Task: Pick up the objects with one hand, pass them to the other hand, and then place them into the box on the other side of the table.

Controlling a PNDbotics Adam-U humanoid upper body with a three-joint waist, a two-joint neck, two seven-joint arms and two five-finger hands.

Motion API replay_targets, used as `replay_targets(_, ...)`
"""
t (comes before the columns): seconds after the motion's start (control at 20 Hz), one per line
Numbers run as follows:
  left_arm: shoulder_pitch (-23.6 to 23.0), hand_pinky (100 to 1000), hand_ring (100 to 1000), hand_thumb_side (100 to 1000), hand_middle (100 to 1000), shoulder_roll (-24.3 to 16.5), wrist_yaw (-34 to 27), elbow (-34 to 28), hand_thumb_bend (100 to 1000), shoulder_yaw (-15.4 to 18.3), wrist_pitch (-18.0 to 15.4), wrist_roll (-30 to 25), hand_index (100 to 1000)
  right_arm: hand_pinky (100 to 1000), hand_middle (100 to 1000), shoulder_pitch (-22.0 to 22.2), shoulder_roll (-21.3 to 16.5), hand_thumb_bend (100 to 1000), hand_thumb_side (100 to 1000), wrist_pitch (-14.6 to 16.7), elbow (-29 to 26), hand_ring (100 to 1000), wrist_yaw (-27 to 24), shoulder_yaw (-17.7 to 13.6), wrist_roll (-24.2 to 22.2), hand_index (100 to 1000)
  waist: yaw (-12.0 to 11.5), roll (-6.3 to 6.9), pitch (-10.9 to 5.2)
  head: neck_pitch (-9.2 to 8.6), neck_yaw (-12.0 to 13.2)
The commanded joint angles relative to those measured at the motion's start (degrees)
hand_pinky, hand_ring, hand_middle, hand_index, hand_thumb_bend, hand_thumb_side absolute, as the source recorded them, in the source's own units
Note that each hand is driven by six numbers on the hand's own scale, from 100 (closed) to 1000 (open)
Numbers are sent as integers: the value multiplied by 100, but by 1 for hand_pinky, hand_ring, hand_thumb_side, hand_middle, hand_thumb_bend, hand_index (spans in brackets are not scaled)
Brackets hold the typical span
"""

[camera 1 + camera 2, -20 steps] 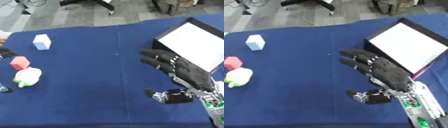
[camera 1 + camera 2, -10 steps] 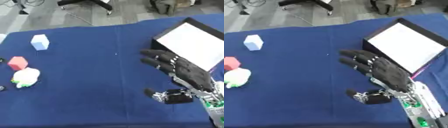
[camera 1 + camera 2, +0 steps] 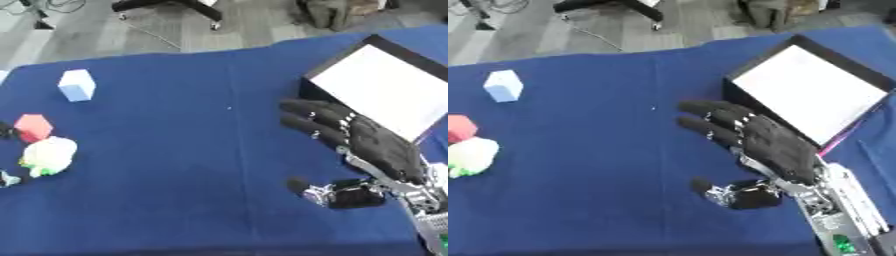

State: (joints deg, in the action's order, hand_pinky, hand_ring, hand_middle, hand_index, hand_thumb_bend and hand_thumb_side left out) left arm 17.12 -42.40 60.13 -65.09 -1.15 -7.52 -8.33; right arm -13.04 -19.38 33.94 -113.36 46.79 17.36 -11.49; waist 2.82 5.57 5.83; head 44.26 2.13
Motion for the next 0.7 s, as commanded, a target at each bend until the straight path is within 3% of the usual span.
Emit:
replay_targets(0.05,110,793,710,297,652,-88,117,64,577,9,46,138,832,897,990,-44,-25,317,235,2,-123,963,-33,-27,-12,1000,7,-12,-53,-15,1)
replay_targets(0.55,251,777,646,275,581,241,163,288,458,-100,62,398,753,897,990,-54,5,310,239,8,-123,963,-44,-22,-21,1000,39,-48,-41,-15,31)
replay_targets(0.7,274,730,552,228,480,302,118,276,266,-106,62,561,622,898,991,-56,11,306,241,7,-123,963,-46,-25,-21,1000,41,-57,-36,-15,35)
